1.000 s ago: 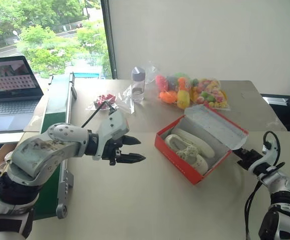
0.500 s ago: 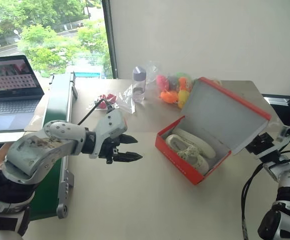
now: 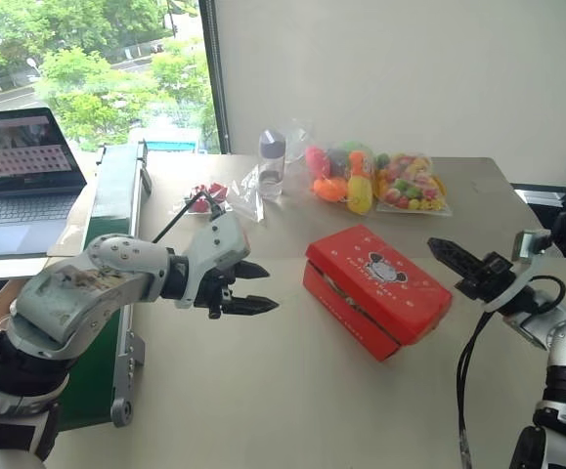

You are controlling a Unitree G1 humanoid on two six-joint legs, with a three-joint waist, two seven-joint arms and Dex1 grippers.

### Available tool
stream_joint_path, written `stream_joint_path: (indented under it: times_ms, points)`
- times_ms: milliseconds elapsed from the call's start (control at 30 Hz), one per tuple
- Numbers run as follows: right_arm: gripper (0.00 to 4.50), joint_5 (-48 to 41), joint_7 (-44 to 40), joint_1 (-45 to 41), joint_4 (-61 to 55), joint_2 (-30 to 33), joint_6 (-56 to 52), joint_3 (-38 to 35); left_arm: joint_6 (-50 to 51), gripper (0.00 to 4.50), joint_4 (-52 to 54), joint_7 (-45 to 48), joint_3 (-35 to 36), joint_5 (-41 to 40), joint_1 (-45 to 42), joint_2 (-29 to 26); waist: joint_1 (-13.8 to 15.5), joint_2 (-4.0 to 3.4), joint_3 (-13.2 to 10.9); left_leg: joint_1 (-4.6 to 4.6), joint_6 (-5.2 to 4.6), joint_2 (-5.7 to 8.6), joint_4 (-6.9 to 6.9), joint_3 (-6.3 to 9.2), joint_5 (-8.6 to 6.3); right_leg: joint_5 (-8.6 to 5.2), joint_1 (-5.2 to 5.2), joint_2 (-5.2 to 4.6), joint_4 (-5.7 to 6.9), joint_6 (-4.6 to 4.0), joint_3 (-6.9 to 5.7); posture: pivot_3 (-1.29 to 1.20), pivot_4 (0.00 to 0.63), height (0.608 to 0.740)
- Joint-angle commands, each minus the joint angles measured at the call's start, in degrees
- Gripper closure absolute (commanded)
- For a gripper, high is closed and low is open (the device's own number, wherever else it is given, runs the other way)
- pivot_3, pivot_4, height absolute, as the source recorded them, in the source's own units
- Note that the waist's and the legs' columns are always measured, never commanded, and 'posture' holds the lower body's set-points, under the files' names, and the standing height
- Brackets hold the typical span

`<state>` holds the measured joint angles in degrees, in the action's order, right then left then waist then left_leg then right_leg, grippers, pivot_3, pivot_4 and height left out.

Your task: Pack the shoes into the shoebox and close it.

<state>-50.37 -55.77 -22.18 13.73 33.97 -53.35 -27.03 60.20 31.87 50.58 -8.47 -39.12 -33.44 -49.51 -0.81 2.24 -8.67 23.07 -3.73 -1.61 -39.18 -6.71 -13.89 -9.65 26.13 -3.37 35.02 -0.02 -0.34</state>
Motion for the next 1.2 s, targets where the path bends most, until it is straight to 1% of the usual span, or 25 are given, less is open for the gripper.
stream_joint_path:
  times_ms: [33,133,233,300,400,500,633,667,767,833,867,933,1000,1067,1133,1200]
  points:
    - [4.49,0.27,-0.01,-2.45,-6.8,0.89,-1.39,5.21,-0.04,1.56,2.07,-0.48,1.03,-0.11,0.27,-0.66,0.01,0.0,0.0,0.0,0.0,0.0,0.0,0.0,0.0,0.0,0.0,0.0,0.0,0.0,0.0,0.0,0.15,0.74]
    - [4.49,1.49,0.11,-4.51,-9.64,0.68,-2.33,10.86,0.18,1.56,2.35,-0.62,1.14,-0.08,0.79,-1.2,0.08,-0.01,-0.01,0.0,0.01,-0.01,0.0,0.02,0.0,0.0,0.02,0.01,0.01,0.0,-0.03,0.0,0.15,0.74]
    - [4.49,4.8,-0.68,-5.89,-11.19,0.94,-2.21,17.99,-0.02,1.56,2.46,-0.77,1.0,0.25,1.31,-1.59,0.14,-0.01,-0.01,0.03,0.0,-0.01,0.0,0.02,0.0,-0.01,0.02,0.0,-0.02,-0.02,-0.05,0.0,0.15,0.74]
    - [4.49,6.33,-1.33,-6.38,-11.5,1.13,-2.17,21.38,-0.04,1.56,2.4,-0.94,1.05,0.23,1.36,-1.54,0.16,-0.01,-0.01,0.08,0.0,0.0,0.0,0.02,0.0,-0.01,0.04,-0.02,-0.04,-0.02,-0.08,0.0,0.15,0.74]
    - [4.49,11.72,-4.86,-5.04,-10.43,3.27,-0.83,30.27,-0.07,1.56,2.63,-1.07,1.54,0.17,2.0,-1.91,0.53,-0.01,-0.01,0.12,-0.02,0.01,0.0,0.04,-0.01,-0.02,0.06,-0.04,-0.06,-0.03,-0.13,0.0,0.15,0.74]
    - [4.49,17.38,-7.73,-3.58,-7.31,4.27,3.29,36.69,0.06,1.56,2.91,-1.12,2.12,-0.08,2.58,-2.55,0.71,0.06,0.03,0.1,-0.03,0.01,0.0,0.04,-0.02,-0.05,0.04,-0.05,-0.08,-0.06,-0.16,0.0,0.15,0.74]
    - [4.49,19.69,-9.78,-3.68,-3.19,3.31,5.21,38.11,0.38,1.56,3.49,-1.26,2.82,-0.8,3.01,-3.19,0.99,0.22,0.12,0.03,-0.02,-0.02,0.0,0.08,-0.02,-0.16,-0.03,-0.03,-0.05,-0.24,-0.23,0.0,0.15,0.74]
    - [4.49,20.69,-10.04,-3.68,-1.44,2.86,6.02,38.66,0.6,1.56,3.74,-1.33,3.13,-1.09,3.12,-3.41,1.02,0.32,0.19,0.0,-0.01,-0.03,0.0,0.08,-0.02,-0.33,-0.05,-0.03,-0.04,-0.51,-0.24,0.0,0.15,0.74]
    - [4.49,25.22,-9.13,-4.16,4.48,1.59,8.13,41.2,1.27,1.56,4.43,-1.94,3.75,-1.66,3.37,-3.76,1.11,0.55,0.33,-0.23,-0.01,-0.05,0.0,0.07,-0.02,-0.34,-0.27,-0.04,-0.03,-0.54,-0.25,0.0,0.15,0.74]
    - [4.49,27.81,-8.42,-4.73,6.88,1.07,9.26,42.31,1.51,1.56,4.72,-2.15,4.02,-1.9,3.54,-3.88,1.18,0.73,0.43,-0.59,0.01,-0.08,0.0,0.08,-0.03,-0.36,-0.67,-0.04,-0.07,-0.56,-0.27,0.0,0.15,0.74]
    - [4.49,29.67,-7.5,-5.07,8.1,0.76,10.76,43.04,1.65,1.56,4.93,-2.26,4.14,-2.06,3.64,-3.95,1.18,0.86,0.51,-0.88,0.26,-0.1,0.0,0.09,-0.18,-0.38,-0.98,-0.05,-0.12,-0.58,-0.31,0.0,0.15,0.74]
    - [4.49,32.14,-5.4,-6.2,10.13,-0.23,12.19,43.63,1.95,1.56,5.38,-2.56,4.28,-2.35,3.82,-4.03,1.14,0.93,0.59,-1.28,0.66,-0.22,0.01,0.09,-0.4,-0.42,-1.09,-0.1,-0.17,-0.62,-0.33,0.0,0.15,0.74]
    - [4.49,33.95,-5.27,-6.69,10.27,-0.29,13.36,44.44,2.15,1.56,5.75,-2.69,4.23,-2.41,3.91,-4.24,1.12,1.06,0.68,-1.54,0.72,-0.29,0.01,0.08,-0.43,-0.44,-1.18,-0.12,-0.2,-0.64,-0.33,0.0,0.15,0.74]
    - [4.49,34.69,-5.61,-6.88,9.59,-0.25,13.68,44.56,2.34,1.56,5.9,-2.73,4.26,-2.47,3.92,-4.29,1.05,1.0,0.69,-1.67,0.74,-0.36,0.01,0.08,-0.44,-0.45,-1.31,-0.14,-0.39,-0.64,-0.33,0.0,0.15,0.74]
    - [4.49,36.39,-5.64,-7.18,8.32,0.57,13.97,45.45,2.22,1.56,5.96,-2.66,4.09,-2.37,3.97,-4.34,1.12,0.9,0.76,-1.56,0.75,-0.49,0.26,0.09,-0.45,-0.46,-1.32,-0.15,-1.0,-0.64,-0.36,0.0,0.15,0.74]
    - [4.49,38.59,-5.43,-7.35,6.47,1.78,14.64,46.75,1.89,1.56,5.82,-2.53,3.75,-2.24,3.93,-4.19,1.2,0.76,0.86,-1.44,0.75,-0.52,0.33,0.06,-0.45,-0.45,-1.28,-0.15,-1.1,-0.64,-0.42,0.0,0.15,0.74]
